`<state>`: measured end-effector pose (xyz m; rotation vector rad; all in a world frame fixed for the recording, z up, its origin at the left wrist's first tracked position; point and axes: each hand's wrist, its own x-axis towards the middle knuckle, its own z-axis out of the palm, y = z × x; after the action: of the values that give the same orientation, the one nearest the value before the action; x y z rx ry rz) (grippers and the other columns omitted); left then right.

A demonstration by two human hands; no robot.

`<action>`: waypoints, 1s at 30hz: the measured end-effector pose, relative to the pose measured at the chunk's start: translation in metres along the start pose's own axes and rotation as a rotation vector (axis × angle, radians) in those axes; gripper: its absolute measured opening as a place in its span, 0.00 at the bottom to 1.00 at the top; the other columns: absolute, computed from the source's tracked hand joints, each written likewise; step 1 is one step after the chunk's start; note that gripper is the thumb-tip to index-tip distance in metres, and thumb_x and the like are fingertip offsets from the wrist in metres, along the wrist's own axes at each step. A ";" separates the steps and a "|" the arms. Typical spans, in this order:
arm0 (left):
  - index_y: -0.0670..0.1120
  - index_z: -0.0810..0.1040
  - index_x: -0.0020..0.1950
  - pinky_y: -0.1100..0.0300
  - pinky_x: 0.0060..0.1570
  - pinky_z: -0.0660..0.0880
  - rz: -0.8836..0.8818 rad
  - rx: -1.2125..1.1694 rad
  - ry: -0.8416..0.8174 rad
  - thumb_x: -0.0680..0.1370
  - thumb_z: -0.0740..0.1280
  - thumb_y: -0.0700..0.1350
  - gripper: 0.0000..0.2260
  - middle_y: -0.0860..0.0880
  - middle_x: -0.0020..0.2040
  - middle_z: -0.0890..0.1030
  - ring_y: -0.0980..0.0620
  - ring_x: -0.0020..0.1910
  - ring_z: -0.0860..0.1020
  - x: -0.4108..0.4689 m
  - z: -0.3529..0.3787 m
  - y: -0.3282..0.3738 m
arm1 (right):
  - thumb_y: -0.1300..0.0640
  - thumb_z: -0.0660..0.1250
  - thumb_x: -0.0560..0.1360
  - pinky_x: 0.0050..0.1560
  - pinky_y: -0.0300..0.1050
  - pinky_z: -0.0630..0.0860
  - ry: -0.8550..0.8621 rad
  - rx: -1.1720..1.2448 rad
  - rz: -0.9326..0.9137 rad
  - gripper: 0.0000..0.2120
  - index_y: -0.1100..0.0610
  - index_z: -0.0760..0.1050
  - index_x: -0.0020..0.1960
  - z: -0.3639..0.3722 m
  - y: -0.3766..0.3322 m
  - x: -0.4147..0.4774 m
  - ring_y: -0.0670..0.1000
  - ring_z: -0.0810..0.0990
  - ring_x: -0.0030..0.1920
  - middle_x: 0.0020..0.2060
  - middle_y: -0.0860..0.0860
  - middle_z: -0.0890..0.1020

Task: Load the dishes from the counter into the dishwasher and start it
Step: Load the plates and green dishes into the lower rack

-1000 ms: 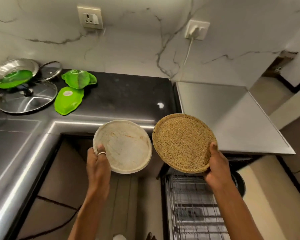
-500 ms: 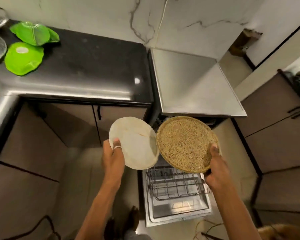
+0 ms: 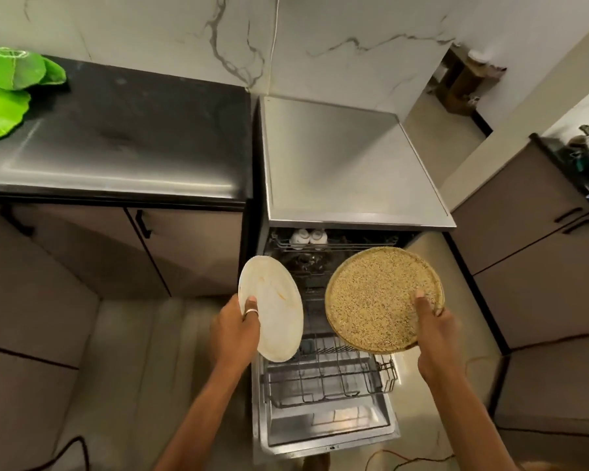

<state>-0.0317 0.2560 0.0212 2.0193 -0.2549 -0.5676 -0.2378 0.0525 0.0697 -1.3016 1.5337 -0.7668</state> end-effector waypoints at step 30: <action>0.41 0.76 0.66 0.57 0.42 0.70 -0.070 0.554 0.027 0.85 0.57 0.47 0.15 0.41 0.58 0.83 0.42 0.53 0.83 0.147 0.424 -0.185 | 0.59 0.61 0.81 0.45 0.51 0.77 -0.267 -0.764 -0.466 0.13 0.66 0.76 0.60 0.145 0.327 0.413 0.65 0.82 0.48 0.49 0.63 0.83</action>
<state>-0.1232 -0.0381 -0.3539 2.5772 -0.3547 -0.5541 -0.2167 -0.2527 -0.3830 -2.2777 1.3551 -0.2384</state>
